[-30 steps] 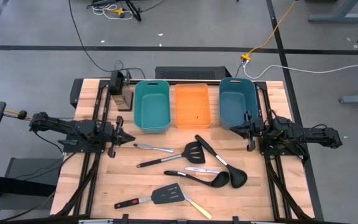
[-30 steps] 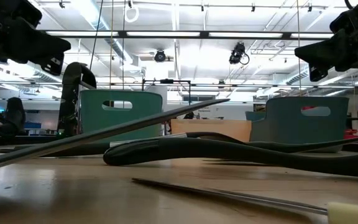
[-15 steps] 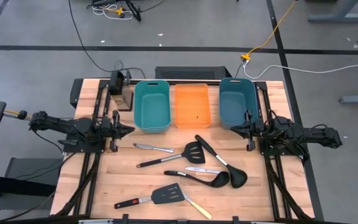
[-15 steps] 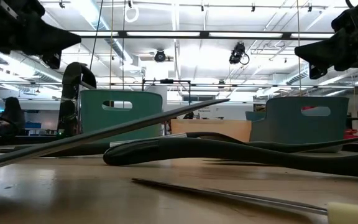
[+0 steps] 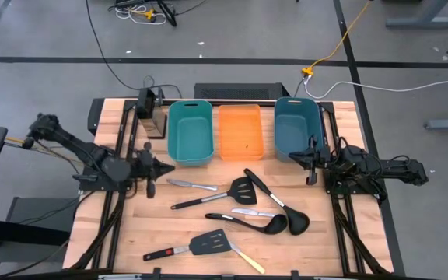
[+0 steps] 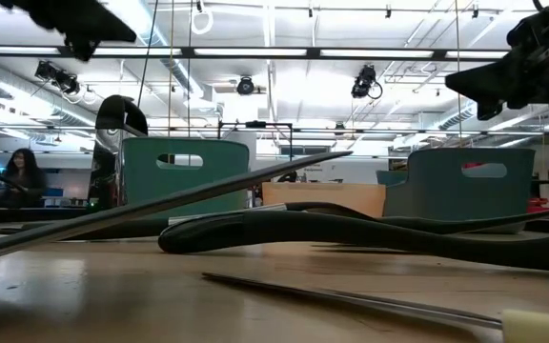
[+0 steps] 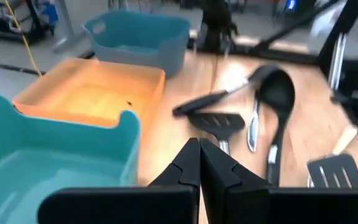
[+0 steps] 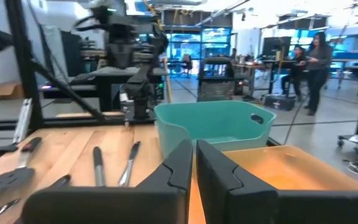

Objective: Pick & Place Kitchen Items
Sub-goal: Put the bottom black spatula into the light green bin

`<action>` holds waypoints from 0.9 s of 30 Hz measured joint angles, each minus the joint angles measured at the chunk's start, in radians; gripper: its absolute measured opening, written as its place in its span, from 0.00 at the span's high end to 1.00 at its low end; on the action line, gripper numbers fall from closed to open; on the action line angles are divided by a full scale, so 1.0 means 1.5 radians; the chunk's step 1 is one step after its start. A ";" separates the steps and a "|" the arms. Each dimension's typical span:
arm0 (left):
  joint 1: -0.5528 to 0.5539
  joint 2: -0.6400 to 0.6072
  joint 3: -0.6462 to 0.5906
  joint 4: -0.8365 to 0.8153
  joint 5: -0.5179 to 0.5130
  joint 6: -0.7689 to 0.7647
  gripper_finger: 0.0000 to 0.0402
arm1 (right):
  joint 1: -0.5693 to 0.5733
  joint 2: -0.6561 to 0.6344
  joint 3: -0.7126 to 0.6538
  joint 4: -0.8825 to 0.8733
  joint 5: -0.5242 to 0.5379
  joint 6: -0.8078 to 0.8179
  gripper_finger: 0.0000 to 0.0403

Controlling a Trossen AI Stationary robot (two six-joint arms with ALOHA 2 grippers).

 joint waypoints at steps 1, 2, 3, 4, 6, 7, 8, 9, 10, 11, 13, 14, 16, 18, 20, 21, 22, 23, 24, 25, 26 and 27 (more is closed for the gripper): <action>-0.018 0.030 0.028 -0.028 -0.009 -0.019 1.00 | 0.000 0.000 0.000 0.002 0.005 0.000 0.92; -0.036 0.059 0.059 -0.064 -0.017 -0.045 1.00 | 0.000 0.000 0.000 0.003 0.008 0.000 0.92; -0.052 0.085 0.088 -0.105 -0.023 -0.075 1.00 | 0.000 0.000 0.000 0.003 0.013 0.000 0.92; -0.067 0.111 0.118 -0.144 -0.027 -0.112 1.00 | 0.000 0.000 0.000 0.003 0.016 0.000 0.92; -0.097 0.162 0.173 -0.221 -0.025 -0.180 1.00 | 0.000 0.000 0.000 0.003 0.023 -0.001 0.92; -0.112 0.187 0.196 -0.255 -0.019 -0.209 1.00 | 0.000 0.000 0.000 0.003 0.027 -0.001 0.92; -0.127 0.210 0.219 -0.286 -0.010 -0.238 0.99 | 0.000 0.000 0.000 0.003 0.032 -0.001 0.92; -0.141 0.231 0.239 -0.315 0.004 -0.268 0.99 | 0.000 0.000 0.000 0.003 0.037 0.001 0.92; -0.153 0.251 0.258 -0.346 0.027 -0.299 0.99 | 0.000 0.000 0.000 0.003 0.042 0.003 0.92; -0.162 0.270 0.275 -0.373 0.053 -0.324 0.98 | 0.000 0.000 0.000 0.003 0.045 0.004 0.92; -0.176 0.308 0.302 -0.401 0.111 -0.358 0.98 | 0.000 0.000 0.000 0.003 0.050 0.006 0.92; -0.181 0.327 0.312 -0.411 0.137 -0.371 0.98 | 0.000 0.000 0.000 0.003 0.051 0.007 0.92; -0.186 0.362 0.330 -0.414 0.182 -0.398 0.98 | 0.000 0.000 0.000 0.003 0.052 0.007 0.92; -0.190 0.391 0.345 -0.411 0.209 -0.421 0.98 | 0.000 0.000 0.000 0.002 0.052 0.007 0.92; -0.194 0.419 0.353 -0.407 0.220 -0.460 0.97 | 0.000 0.000 0.000 0.002 0.052 0.007 0.92; -0.195 0.434 0.356 -0.403 0.230 -0.475 0.96 | 0.000 0.000 0.000 0.002 0.052 0.007 0.92; -0.196 0.448 0.359 -0.403 0.243 -0.487 0.94 | 0.000 0.000 0.000 0.001 0.052 0.007 0.92; -0.196 0.463 0.362 -0.402 0.262 -0.495 0.92 | 0.000 0.000 0.000 -0.001 0.052 0.007 0.92; -0.196 0.477 0.365 -0.400 0.284 -0.508 0.89 | 0.000 0.000 0.000 0.000 0.052 0.007 0.92; -0.196 0.489 0.366 -0.396 0.304 -0.518 0.86 | 0.000 0.000 0.000 0.000 0.052 0.007 0.92; -0.196 0.499 0.366 -0.388 0.324 -0.520 0.83 | 0.000 0.000 0.000 0.000 0.052 0.007 0.92; -0.196 0.508 0.366 -0.372 0.340 -0.521 0.79 | 0.000 0.000 0.000 0.001 0.052 0.007 0.92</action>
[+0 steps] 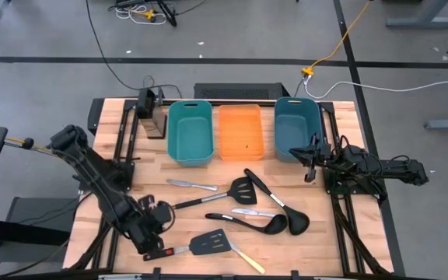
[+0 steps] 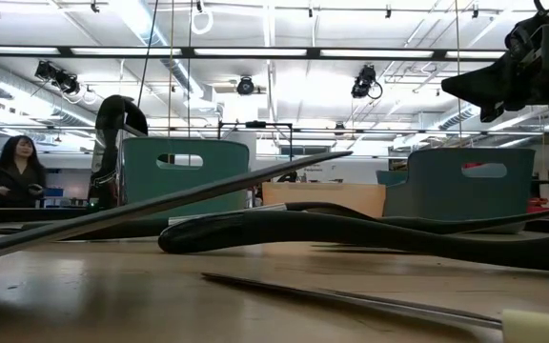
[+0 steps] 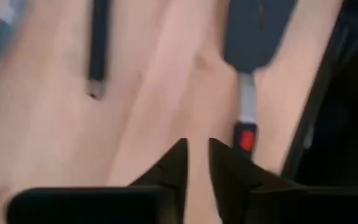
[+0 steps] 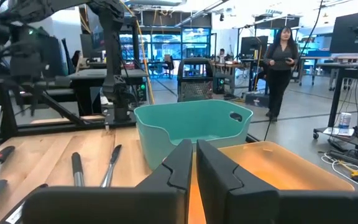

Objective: Pick & Place Kitchen Items
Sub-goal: Put the bottom black spatula into the light green bin

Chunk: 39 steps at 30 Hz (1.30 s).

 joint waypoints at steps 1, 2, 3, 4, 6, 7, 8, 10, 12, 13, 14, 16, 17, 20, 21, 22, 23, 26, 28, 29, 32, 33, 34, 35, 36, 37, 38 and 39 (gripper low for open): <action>0.000 0.008 0.000 0.019 0.012 -0.002 0.75 | 0.000 0.000 0.000 0.000 0.000 0.000 0.92; 0.000 0.015 0.001 0.037 0.022 -0.004 0.70 | 0.000 0.000 0.000 0.000 0.000 0.000 0.92; 0.000 0.021 0.001 0.051 0.032 -0.007 0.66 | 0.000 0.000 0.000 0.000 0.000 0.002 0.92; -0.001 0.025 0.001 0.065 0.036 -0.013 0.61 | 0.000 0.000 0.000 0.000 0.000 0.006 0.92; -0.006 0.034 0.001 0.098 0.032 -0.014 0.52 | 0.000 0.000 0.000 0.000 0.000 0.011 0.92; -0.009 0.037 0.001 0.110 0.026 -0.012 0.47 | 0.000 0.000 0.000 0.000 0.000 0.013 0.92; -0.014 0.042 0.001 0.117 0.014 -0.010 0.43 | 0.000 0.000 0.000 0.000 0.000 0.013 0.92; -0.022 0.048 0.001 0.129 0.004 -0.012 0.37 | 0.000 0.000 0.000 0.001 0.000 0.013 0.92; -0.032 0.054 -0.001 0.133 -0.004 -0.026 0.33 | 0.000 0.000 0.000 0.000 0.000 0.013 0.92; -0.036 0.061 -0.001 0.139 -0.004 -0.033 0.32 | 0.000 0.000 0.000 0.001 0.000 0.013 0.92; -0.043 0.069 -0.001 0.140 -0.008 -0.040 0.31 | 0.000 0.000 0.000 0.001 -0.001 0.013 0.92; -0.055 0.084 -0.002 0.142 -0.011 -0.057 0.30 | 0.000 0.000 0.000 0.000 0.000 0.014 0.92; -0.059 0.092 -0.002 0.155 -0.011 -0.062 0.30 | 0.000 0.000 0.000 -0.001 -0.001 0.015 0.92; -0.071 0.120 -0.002 0.171 -0.010 -0.069 0.30 | 0.000 0.001 0.000 -0.001 -0.001 0.015 0.92; -0.074 0.128 -0.002 0.180 -0.010 -0.068 0.30 | 0.000 0.001 0.000 -0.001 -0.001 0.015 0.92; -0.077 0.136 -0.002 0.188 -0.012 -0.068 0.30 | 0.000 0.001 0.000 -0.001 -0.001 0.015 0.92; -0.080 0.144 -0.002 0.189 -0.013 -0.068 0.30 | 0.000 0.001 0.000 -0.001 -0.001 0.015 0.92; -0.086 0.173 -0.002 0.191 -0.010 -0.062 0.30 | 0.000 0.001 0.000 -0.001 -0.001 0.016 0.92; -0.089 0.189 -0.002 0.187 -0.010 -0.052 0.30 | 0.000 0.001 0.000 -0.001 -0.001 0.021 0.92; -0.090 0.197 -0.002 0.189 -0.010 -0.049 0.30 | 0.000 0.001 0.000 -0.001 -0.001 0.024 0.92; -0.090 0.222 -0.002 0.188 -0.010 -0.037 0.30 | 0.000 0.001 0.000 -0.003 -0.001 0.035 0.92; -0.090 0.228 -0.002 0.189 -0.007 -0.035 0.30 | 0.000 0.001 0.000 -0.004 -0.001 0.035 0.92; -0.090 0.235 -0.002 0.191 -0.002 -0.033 0.30 | 0.000 0.001 0.000 -0.005 -0.002 0.035 0.92; -0.089 0.242 -0.002 0.191 0.003 -0.029 0.30 | 0.000 0.001 0.000 -0.005 -0.002 0.035 0.92; -0.089 0.251 -0.002 0.190 0.008 -0.026 0.30 | 0.000 0.001 0.000 -0.005 -0.002 0.035 0.92; -0.089 0.260 -0.001 0.188 0.010 -0.020 0.30 | 0.000 0.001 0.000 -0.005 -0.002 0.035 0.92; -0.090 0.264 0.000 0.187 0.011 -0.018 0.30 | 0.000 0.001 0.000 -0.005 -0.002 0.036 0.92; -0.091 0.269 0.001 0.185 0.010 -0.017 0.30 | 0.000 0.001 0.000 -0.005 -0.002 0.038 0.92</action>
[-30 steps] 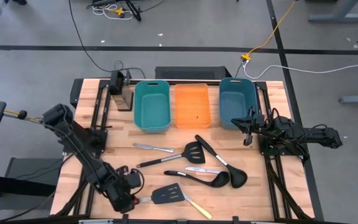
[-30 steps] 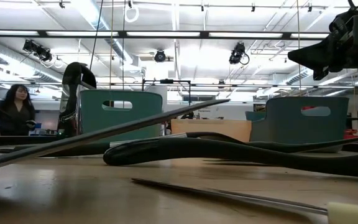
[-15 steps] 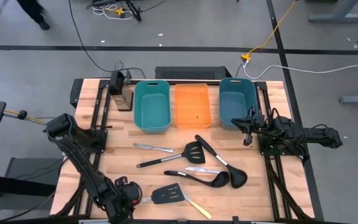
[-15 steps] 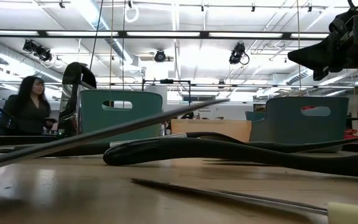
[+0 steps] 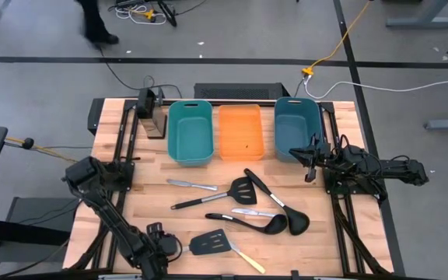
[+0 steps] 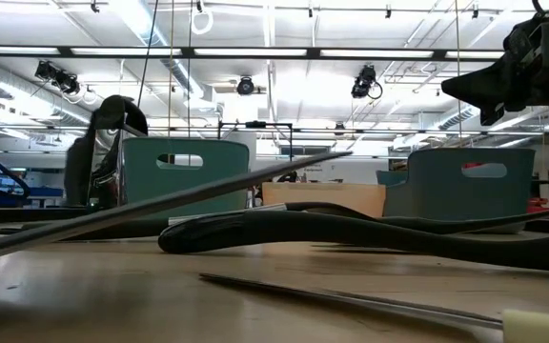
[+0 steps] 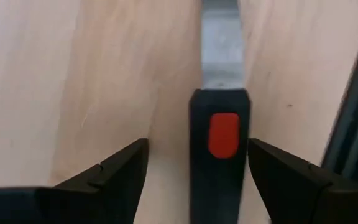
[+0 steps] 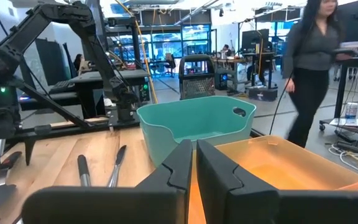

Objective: Pick & Place Kitchen Items
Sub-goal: Put the bottom black spatula into the light green bin

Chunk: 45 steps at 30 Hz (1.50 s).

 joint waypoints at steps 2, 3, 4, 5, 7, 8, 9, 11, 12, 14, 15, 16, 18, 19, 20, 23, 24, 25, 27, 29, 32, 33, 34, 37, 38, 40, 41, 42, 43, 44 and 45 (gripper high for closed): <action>-0.003 0.001 0.000 0.000 -0.005 0.001 0.31 | 0.000 0.000 0.000 0.000 0.000 0.003 0.92; -0.003 0.001 0.000 0.000 -0.009 0.004 0.31 | 0.000 0.000 0.000 0.000 0.000 0.003 0.92; -0.004 0.002 0.000 0.000 -0.016 0.005 0.32 | 0.000 0.000 0.000 0.000 0.000 0.003 0.92; -0.004 0.001 0.000 -0.001 -0.024 0.005 0.33 | 0.000 0.000 0.000 -0.001 0.000 0.003 0.92; -0.004 0.001 -0.001 -0.002 -0.028 0.010 0.35 | 0.000 0.000 0.000 -0.001 0.000 0.003 0.92; -0.004 0.001 -0.001 -0.004 -0.022 0.017 0.37 | 0.000 0.000 0.000 -0.002 0.000 0.003 0.92; -0.004 0.001 -0.001 -0.005 -0.017 0.023 0.39 | 0.000 0.000 0.000 -0.002 0.000 0.001 0.92; -0.004 0.002 -0.001 -0.009 -0.013 0.030 0.44 | 0.000 0.000 0.000 -0.004 0.001 0.000 0.92; -0.004 0.002 -0.002 -0.011 -0.015 0.031 0.47 | 0.000 0.000 0.000 -0.005 0.001 0.000 0.92; -0.004 0.002 -0.002 -0.017 -0.017 0.029 0.54 | 0.000 0.000 0.000 -0.006 0.001 0.000 0.92; -0.004 0.002 -0.002 -0.021 -0.017 0.028 0.58 | 0.000 0.000 0.000 -0.007 0.001 0.000 0.92; -0.003 0.002 -0.002 -0.023 -0.015 0.026 0.62 | 0.000 0.000 0.000 -0.009 0.001 0.000 0.92; -0.003 0.002 -0.002 -0.026 -0.012 0.024 0.70 | 0.000 0.000 0.000 -0.011 0.001 0.000 0.92; -0.003 0.002 -0.002 -0.025 -0.011 0.022 0.71 | 0.000 0.000 0.000 -0.011 0.002 0.000 0.92; -0.003 0.002 -0.002 -0.025 -0.010 0.022 0.71 | 0.000 0.000 0.000 -0.011 0.002 -0.001 0.92; -0.003 -0.002 -0.003 -0.025 -0.006 0.025 0.71 | 0.000 0.000 0.000 -0.011 0.002 -0.001 0.92; -0.003 -0.005 -0.003 -0.026 -0.003 0.025 0.71 | 0.000 0.000 0.000 -0.011 0.002 -0.001 0.92; -0.003 -0.008 -0.004 -0.026 -0.002 0.024 0.71 | 0.000 0.000 0.000 -0.011 0.002 -0.001 0.92; -0.003 -0.018 -0.004 -0.031 0.000 0.022 0.71 | 0.000 0.000 0.000 -0.011 0.002 -0.001 0.92; -0.004 -0.034 -0.005 -0.041 0.000 0.032 0.71 | 0.000 0.000 0.000 -0.011 0.002 -0.001 0.92; -0.004 -0.062 -0.004 -0.043 -0.021 0.054 0.71 | 0.000 0.000 0.000 -0.011 0.002 -0.001 0.92; -0.004 -0.071 -0.004 -0.049 -0.031 0.060 0.71 | 0.000 0.000 0.000 -0.011 0.002 -0.001 0.92; -0.004 -0.080 -0.004 -0.053 -0.044 0.068 0.71 | 0.000 0.000 0.000 -0.011 0.002 -0.001 0.92; -0.001 -0.113 -0.004 -0.059 -0.085 0.091 0.71 | 0.000 0.000 0.000 -0.011 0.002 -0.001 0.92; -0.001 -0.126 -0.004 -0.068 -0.099 0.097 0.71 | 0.000 0.000 0.000 -0.012 0.002 -0.001 0.92; -0.001 -0.152 -0.004 -0.081 -0.123 0.113 0.71 | 0.000 0.000 0.000 -0.011 0.002 -0.001 0.92; 0.000 -0.167 -0.004 -0.083 -0.133 0.126 0.71 | 0.000 0.000 0.000 -0.012 0.002 -0.001 0.92; 0.000 -0.182 -0.004 -0.087 -0.145 0.136 0.71 | 0.000 0.000 0.000 -0.012 0.002 0.000 0.92; 0.000 -0.198 -0.004 -0.091 -0.158 0.149 0.71 | 0.000 0.000 0.000 -0.012 0.002 0.003 0.92; 0.001 -0.214 -0.004 -0.096 -0.172 0.162 0.71 | 0.000 0.000 0.000 -0.012 0.002 0.005 0.92; 0.002 -0.229 -0.004 -0.101 -0.190 0.176 0.71 | 0.000 0.000 0.000 -0.012 0.002 0.009 0.92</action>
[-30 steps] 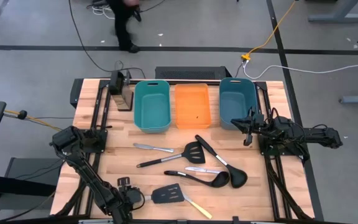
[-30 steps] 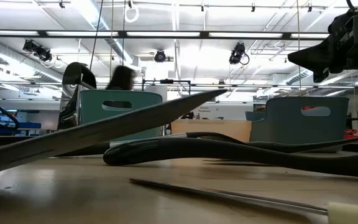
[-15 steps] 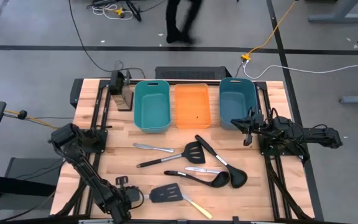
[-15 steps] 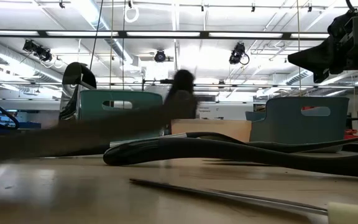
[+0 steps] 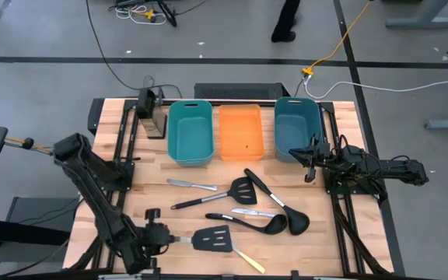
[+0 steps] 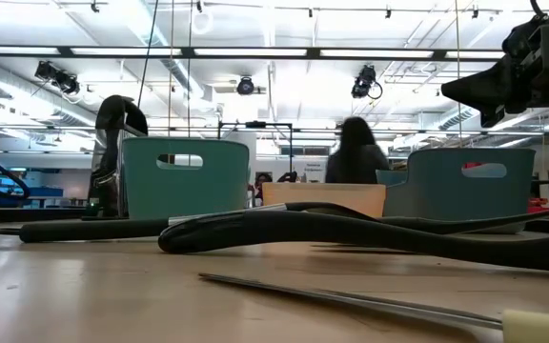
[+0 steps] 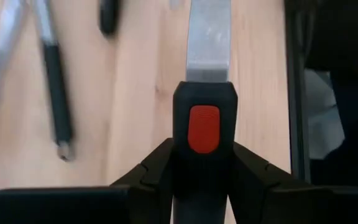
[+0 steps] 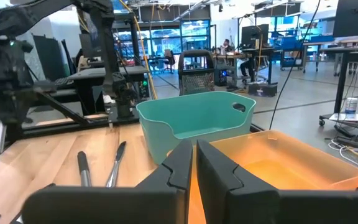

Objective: Pick & Place Kitchen Items
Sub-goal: Put the bottom black spatula into the light green bin

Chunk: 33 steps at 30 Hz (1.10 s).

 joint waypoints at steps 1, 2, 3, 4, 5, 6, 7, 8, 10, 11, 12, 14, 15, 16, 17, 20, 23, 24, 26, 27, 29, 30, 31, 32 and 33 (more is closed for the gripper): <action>0.003 -0.015 0.000 -0.006 -0.019 0.013 0.71 | 0.000 0.000 0.000 0.000 0.000 0.001 0.92; 0.008 -0.029 0.000 -0.012 -0.036 0.032 0.71 | 0.000 0.000 0.000 0.000 0.000 0.001 0.92; 0.016 -0.043 0.000 -0.014 -0.049 0.056 0.71 | 0.000 0.000 0.000 0.000 0.000 0.001 0.92; 0.026 -0.056 0.000 -0.015 -0.055 0.081 0.71 | 0.000 0.000 0.000 0.000 0.000 0.001 0.92; 0.039 -0.068 0.001 -0.015 -0.058 0.112 0.71 | 0.000 0.000 0.000 0.000 0.000 0.001 0.92; 0.056 -0.077 0.001 -0.014 -0.058 0.143 0.71 | 0.000 0.000 0.000 0.000 0.000 0.002 0.92; 0.073 -0.086 0.001 -0.013 -0.058 0.173 0.71 | 0.000 0.000 0.000 0.000 0.000 0.002 0.92; 0.091 -0.095 0.001 -0.013 -0.055 0.205 0.71 | 0.000 0.000 0.000 0.000 0.000 0.003 0.92; 0.128 -0.109 0.001 -0.005 -0.044 0.275 0.71 | 0.000 0.000 0.000 0.000 0.000 0.006 0.92; 0.146 -0.116 0.001 0.003 -0.034 0.310 0.71 | 0.000 0.000 0.000 0.000 0.000 0.007 0.92; 0.163 -0.124 0.001 0.010 -0.024 0.344 0.71 | 0.000 0.000 0.000 0.000 0.000 0.007 0.92; 0.201 -0.148 0.001 0.031 0.003 0.410 0.71 | 0.000 0.000 0.000 0.000 0.000 0.008 0.92; 0.218 -0.161 0.001 0.046 0.012 0.437 0.71 | 0.000 0.000 0.000 -0.001 0.000 0.008 0.92; 0.237 -0.176 0.001 0.060 0.025 0.464 0.71 | 0.000 0.000 0.000 -0.002 0.000 0.007 0.92; 0.254 -0.190 0.000 0.074 0.041 0.489 0.71 | 0.000 0.000 0.000 -0.002 0.000 0.007 0.92; 0.306 -0.243 -0.039 0.147 0.090 0.545 0.71 | 0.000 0.000 0.000 -0.002 0.000 0.006 0.92; 0.358 -0.305 -0.110 0.208 0.152 0.562 0.71 | 0.000 0.000 0.000 -0.002 0.000 0.003 0.92; 0.374 -0.324 -0.136 0.229 0.167 0.562 0.71 | 0.000 0.001 0.000 -0.002 0.000 0.003 0.92; 0.403 -0.359 -0.183 0.277 0.193 0.561 0.71 | 0.000 0.002 0.000 -0.002 0.000 0.003 0.92; 0.415 -0.376 -0.207 0.304 0.207 0.561 0.71 | 0.000 0.003 0.000 -0.002 0.000 0.003 0.92; 0.434 -0.406 -0.250 0.353 0.224 0.556 0.71 | 0.000 0.003 0.000 -0.002 0.000 0.003 0.92; 0.439 -0.421 -0.272 0.377 0.231 0.552 0.71 | 0.000 0.003 0.000 -0.002 0.000 0.002 0.92; 0.442 -0.433 -0.293 0.398 0.236 0.544 0.71 | 0.000 0.003 0.000 -0.002 0.000 0.002 0.92; 0.442 -0.445 -0.313 0.425 0.240 0.538 0.71 | 0.000 0.003 0.000 -0.002 0.000 0.001 0.92; 0.441 -0.458 -0.332 0.443 0.244 0.529 0.71 | 0.000 0.003 0.000 -0.002 0.000 0.001 0.92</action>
